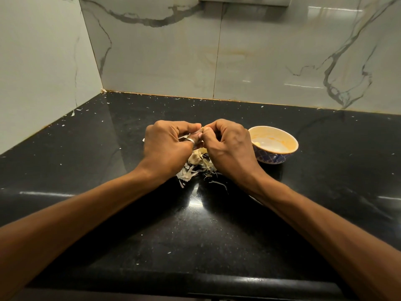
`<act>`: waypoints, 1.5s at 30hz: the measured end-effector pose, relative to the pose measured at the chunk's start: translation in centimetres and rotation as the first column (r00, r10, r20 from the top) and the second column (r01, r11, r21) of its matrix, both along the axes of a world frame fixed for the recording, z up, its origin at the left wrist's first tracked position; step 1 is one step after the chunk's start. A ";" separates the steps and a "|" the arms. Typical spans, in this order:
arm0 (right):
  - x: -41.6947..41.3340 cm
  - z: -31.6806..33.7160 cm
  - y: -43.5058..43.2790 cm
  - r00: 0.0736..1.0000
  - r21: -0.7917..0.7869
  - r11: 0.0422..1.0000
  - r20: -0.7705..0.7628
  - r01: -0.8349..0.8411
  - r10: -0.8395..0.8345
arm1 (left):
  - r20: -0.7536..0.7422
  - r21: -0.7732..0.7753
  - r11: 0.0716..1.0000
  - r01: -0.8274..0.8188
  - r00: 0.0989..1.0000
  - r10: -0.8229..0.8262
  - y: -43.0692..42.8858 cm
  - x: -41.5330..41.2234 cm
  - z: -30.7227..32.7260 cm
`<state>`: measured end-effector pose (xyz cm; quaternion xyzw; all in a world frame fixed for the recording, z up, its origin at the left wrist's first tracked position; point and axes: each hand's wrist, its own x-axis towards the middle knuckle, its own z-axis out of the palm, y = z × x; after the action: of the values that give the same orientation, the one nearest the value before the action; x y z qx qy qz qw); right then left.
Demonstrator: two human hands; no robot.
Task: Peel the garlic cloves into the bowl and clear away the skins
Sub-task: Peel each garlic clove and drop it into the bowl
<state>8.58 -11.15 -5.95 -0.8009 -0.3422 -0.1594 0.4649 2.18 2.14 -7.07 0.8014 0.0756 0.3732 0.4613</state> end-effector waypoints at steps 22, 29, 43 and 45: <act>-0.8 0.0 0.4 0.981 0.081 0.996 -0.192 0.035 -0.019 | -0.028 0.072 0.996 -0.045 0.998 0.047 -0.5 -0.2 -0.2; -0.8 0.1 0.4 0.974 0.094 0.995 -0.227 0.029 -0.007 | -0.037 0.103 0.994 -0.048 0.998 0.052 -0.6 -0.4 -0.1; -0.5 -0.1 0.7 0.881 0.234 0.972 -0.461 0.009 0.103 | -0.037 -0.016 1.000 0.017 0.999 -0.017 -0.9 -0.4 -0.1; -0.4 0.0 0.4 0.856 0.273 0.962 -0.492 -0.022 0.159 | -0.043 -0.059 0.998 0.025 0.999 -0.028 -0.7 -0.3 -0.1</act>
<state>8.17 -10.70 -5.94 -0.7301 -0.2208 0.0371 0.6456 1.84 1.47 -7.14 0.7964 0.0860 0.3472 0.4877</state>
